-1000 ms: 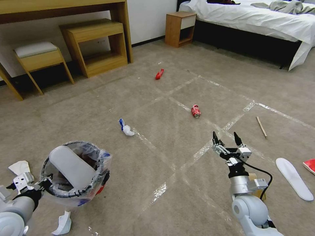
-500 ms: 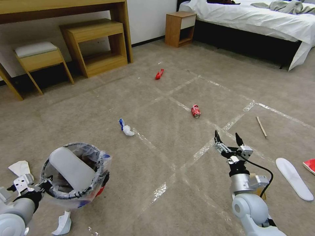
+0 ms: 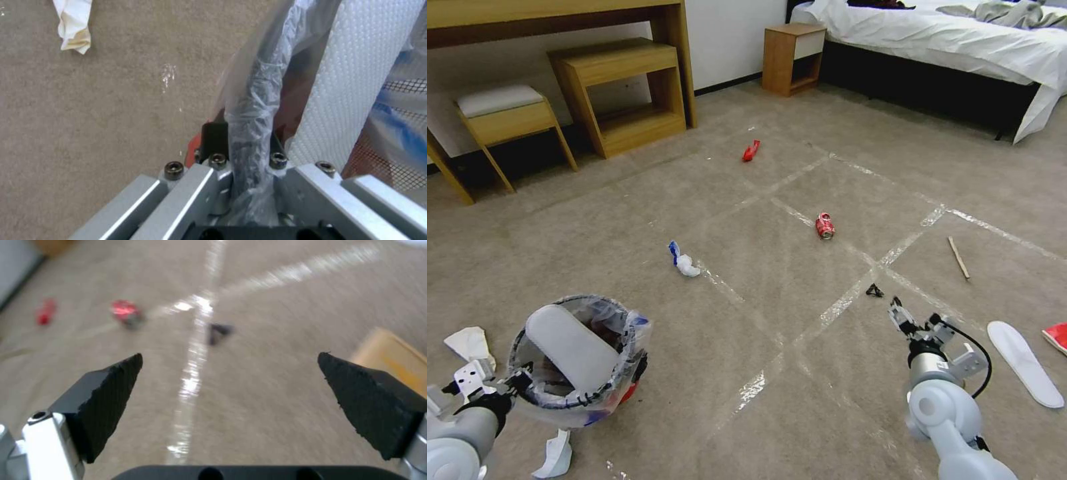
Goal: Pick up the trash bin and place the garbage on the floor into it.
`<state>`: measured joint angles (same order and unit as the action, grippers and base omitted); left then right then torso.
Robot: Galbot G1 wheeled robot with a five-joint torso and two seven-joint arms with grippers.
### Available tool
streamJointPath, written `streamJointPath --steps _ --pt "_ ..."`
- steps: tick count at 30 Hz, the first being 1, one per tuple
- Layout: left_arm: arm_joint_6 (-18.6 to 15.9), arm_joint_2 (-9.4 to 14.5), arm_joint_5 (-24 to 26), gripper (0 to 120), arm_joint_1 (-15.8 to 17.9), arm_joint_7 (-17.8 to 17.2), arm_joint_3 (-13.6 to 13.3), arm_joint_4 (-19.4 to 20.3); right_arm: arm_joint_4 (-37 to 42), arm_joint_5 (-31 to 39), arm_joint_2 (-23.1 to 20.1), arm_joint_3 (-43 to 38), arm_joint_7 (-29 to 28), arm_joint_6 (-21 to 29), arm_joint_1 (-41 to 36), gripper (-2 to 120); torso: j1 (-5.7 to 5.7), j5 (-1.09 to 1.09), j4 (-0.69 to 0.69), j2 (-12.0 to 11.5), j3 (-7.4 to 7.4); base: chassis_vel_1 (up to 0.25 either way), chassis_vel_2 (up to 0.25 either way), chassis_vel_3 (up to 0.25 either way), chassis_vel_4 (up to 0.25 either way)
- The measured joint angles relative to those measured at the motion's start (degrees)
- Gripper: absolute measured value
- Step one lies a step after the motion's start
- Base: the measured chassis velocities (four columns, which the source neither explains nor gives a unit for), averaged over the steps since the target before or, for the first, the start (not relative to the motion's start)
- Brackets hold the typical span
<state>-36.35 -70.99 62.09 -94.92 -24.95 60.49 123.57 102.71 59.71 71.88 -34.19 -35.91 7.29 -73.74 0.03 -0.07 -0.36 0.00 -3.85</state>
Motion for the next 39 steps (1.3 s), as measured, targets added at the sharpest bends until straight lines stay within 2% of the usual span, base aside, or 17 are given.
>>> streamJointPath --steps 3,10,15,24,30,39 --pt "0.13 0.2 0.03 1 -0.01 0.13 0.07 -0.67 -8.66 4.34 1.04 -1.06 -3.06 0.33 5.81 100 0.0 0.0 0.01 0.0 0.0 0.0 0.0 0.0 0.0" --pt "0.19 0.59 0.1 1 -0.12 0.19 0.35 -1.12 -19.57 4.6 2.06 -2.02 -5.02 -0.31 11.26 100 0.0 0.01 0.02 0.0 0.0 0.0 0.0 0.0 0.0" --pt "0.22 0.31 0.03 1 0.22 0.19 -0.02 -1.33 -17.47 4.18 2.55 -5.41 -10.64 0.21 9.25 100 0.0 0.0 0.0 0.0 0.0 0.0 0.0 0.0 0.0" --pt "0.4 -0.39 -0.75 1 0.26 0.28 -0.7 -1.09 -11.94 4.01 1.77 -9.76 -13.63 0.7 3.93 100 0.0 0.0 0.01 0.0 0.0 0.0 0.0 0.0 0.0" --pt "0.42 -0.64 -0.96 1 0.1 0.3 -0.96 -0.55 -16.02 4.49 2.01 -10.06 -13.94 0.55 4.31 99 0.0 0.01 -0.01 0.0 0.0 0.0 0.0 0.0 0.0" --pt "0.61 -1.13 -1.51 1 0.03 0.34 -1.18 -0.97 -22.6 3.5 4.46 -5.87 -13.87 0.54 10.59 99 0.0 -0.01 0.02 0.0 0.0 0.0 0.0 0.0 0.0"
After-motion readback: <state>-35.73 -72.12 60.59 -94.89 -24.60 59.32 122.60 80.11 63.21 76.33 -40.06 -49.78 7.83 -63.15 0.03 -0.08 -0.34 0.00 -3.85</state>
